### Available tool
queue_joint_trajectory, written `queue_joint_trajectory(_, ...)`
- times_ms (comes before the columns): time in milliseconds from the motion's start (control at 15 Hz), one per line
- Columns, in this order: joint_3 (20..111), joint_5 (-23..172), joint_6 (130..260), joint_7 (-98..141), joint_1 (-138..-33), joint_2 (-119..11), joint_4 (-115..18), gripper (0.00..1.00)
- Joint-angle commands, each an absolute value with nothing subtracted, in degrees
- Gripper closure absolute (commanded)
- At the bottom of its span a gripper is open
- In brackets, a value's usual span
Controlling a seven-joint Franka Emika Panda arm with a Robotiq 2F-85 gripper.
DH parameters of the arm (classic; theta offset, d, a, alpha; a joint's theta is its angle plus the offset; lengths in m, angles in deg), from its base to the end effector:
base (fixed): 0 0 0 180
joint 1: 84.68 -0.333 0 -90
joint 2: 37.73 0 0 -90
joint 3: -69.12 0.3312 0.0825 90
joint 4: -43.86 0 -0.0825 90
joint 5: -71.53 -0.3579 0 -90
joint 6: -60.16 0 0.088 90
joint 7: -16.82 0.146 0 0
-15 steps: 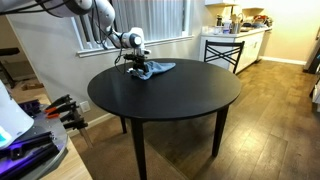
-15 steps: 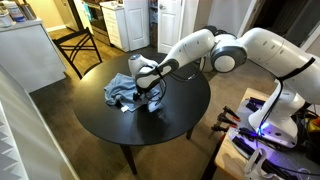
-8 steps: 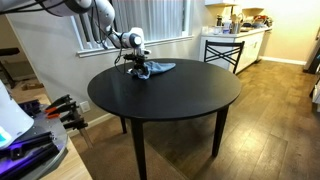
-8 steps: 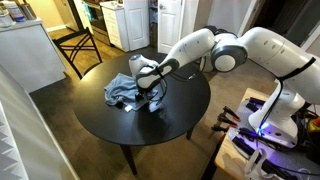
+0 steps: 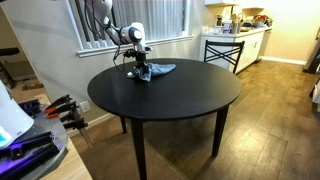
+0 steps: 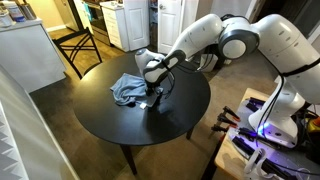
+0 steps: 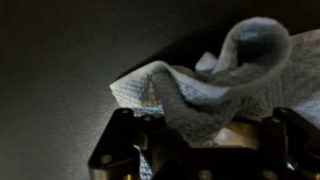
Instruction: Wipe the table with the blue cloth
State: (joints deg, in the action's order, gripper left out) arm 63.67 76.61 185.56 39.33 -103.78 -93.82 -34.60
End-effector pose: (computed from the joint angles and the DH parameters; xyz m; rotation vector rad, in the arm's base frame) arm 0.6777 0.1697 0.1017 2.9451 -0.0910 -0.1513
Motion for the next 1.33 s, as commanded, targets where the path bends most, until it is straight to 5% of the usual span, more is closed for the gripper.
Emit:
queue_joint_trajectory(0, 62.0, 80.2, 187.6, 43.4, -105.2, -82.8, -47.8, 1.0)
queue_joint_trajectory(600, 59.8, 92.2, 178.9, 56.2, -107.1, -66.8, -66.9, 0.99)
queue_joint_trajectory(667, 60.5, 92.6, 177.8, 57.2, -106.5, -66.0, -67.8, 0.73)
queue_joint_trajectory(800, 61.7, 93.4, 175.8, 57.7, -105.7, -65.7, -68.7, 0.68)
queue_joint_trajectory(1267, 66.6, 90.4, 179.1, 55.2, -102.5, -73.9, -63.5, 0.23)
